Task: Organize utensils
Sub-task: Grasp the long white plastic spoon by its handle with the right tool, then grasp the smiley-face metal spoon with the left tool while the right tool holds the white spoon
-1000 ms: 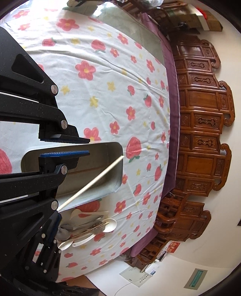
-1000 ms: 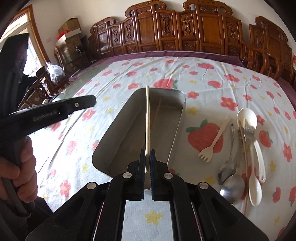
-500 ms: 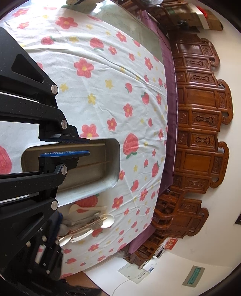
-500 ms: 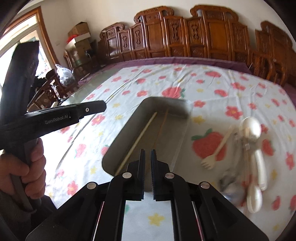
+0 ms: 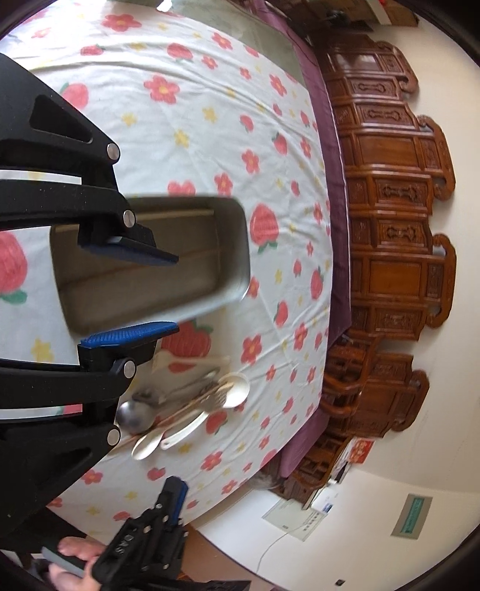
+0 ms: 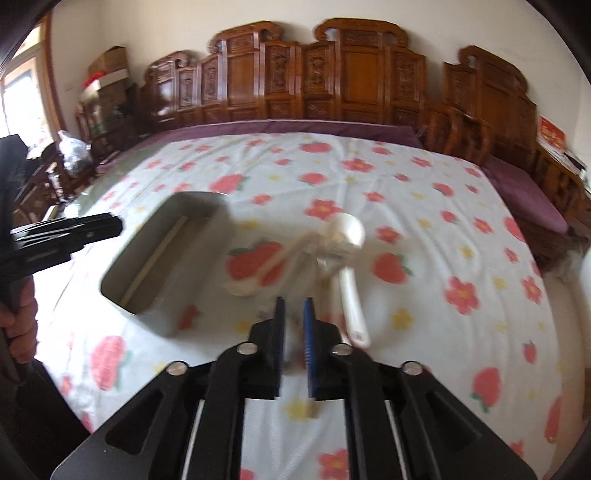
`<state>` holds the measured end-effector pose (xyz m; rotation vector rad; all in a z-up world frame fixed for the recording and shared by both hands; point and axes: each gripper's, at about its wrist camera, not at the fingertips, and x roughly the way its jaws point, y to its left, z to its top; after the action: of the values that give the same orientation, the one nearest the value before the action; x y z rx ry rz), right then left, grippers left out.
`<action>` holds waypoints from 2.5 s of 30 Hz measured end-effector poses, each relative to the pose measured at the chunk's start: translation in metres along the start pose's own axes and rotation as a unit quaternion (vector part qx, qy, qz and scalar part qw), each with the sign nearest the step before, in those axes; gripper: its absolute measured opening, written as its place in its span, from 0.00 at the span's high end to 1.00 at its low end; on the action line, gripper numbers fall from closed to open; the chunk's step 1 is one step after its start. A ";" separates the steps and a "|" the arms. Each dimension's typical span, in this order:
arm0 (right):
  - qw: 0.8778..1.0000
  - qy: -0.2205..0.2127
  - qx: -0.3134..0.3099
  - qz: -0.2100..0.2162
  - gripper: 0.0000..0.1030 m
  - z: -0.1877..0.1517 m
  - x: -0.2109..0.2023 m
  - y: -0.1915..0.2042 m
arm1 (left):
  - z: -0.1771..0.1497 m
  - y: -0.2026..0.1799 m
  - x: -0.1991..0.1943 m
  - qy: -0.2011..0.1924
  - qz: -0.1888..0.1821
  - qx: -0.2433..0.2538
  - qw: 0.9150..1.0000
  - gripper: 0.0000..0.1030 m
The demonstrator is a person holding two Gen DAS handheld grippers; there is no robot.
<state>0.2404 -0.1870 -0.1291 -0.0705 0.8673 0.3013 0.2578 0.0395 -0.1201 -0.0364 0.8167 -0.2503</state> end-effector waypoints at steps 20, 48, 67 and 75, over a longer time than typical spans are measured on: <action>0.996 0.079 -0.004 -0.034 0.75 0.006 0.089 -0.038 | -0.030 -0.068 0.029 0.006 -0.038 0.036 0.999 0.47; 0.994 0.080 0.011 -0.072 0.95 0.011 0.094 -0.075 | -0.047 -0.096 0.058 0.039 -0.061 0.058 0.996 0.47; 0.998 0.043 0.036 -0.026 0.95 -0.041 -0.001 -0.088 | -0.025 -0.121 0.068 0.062 -0.051 0.053 0.995 0.57; 0.999 0.029 0.039 -0.001 0.95 -0.050 -0.018 -0.092 | -0.011 -0.131 0.106 0.117 -0.048 0.044 0.991 0.74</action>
<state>0.2187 -0.2879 -0.1530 -0.0074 0.9365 0.2631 0.2925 -0.1122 -0.1863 0.0378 1.0375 -0.3875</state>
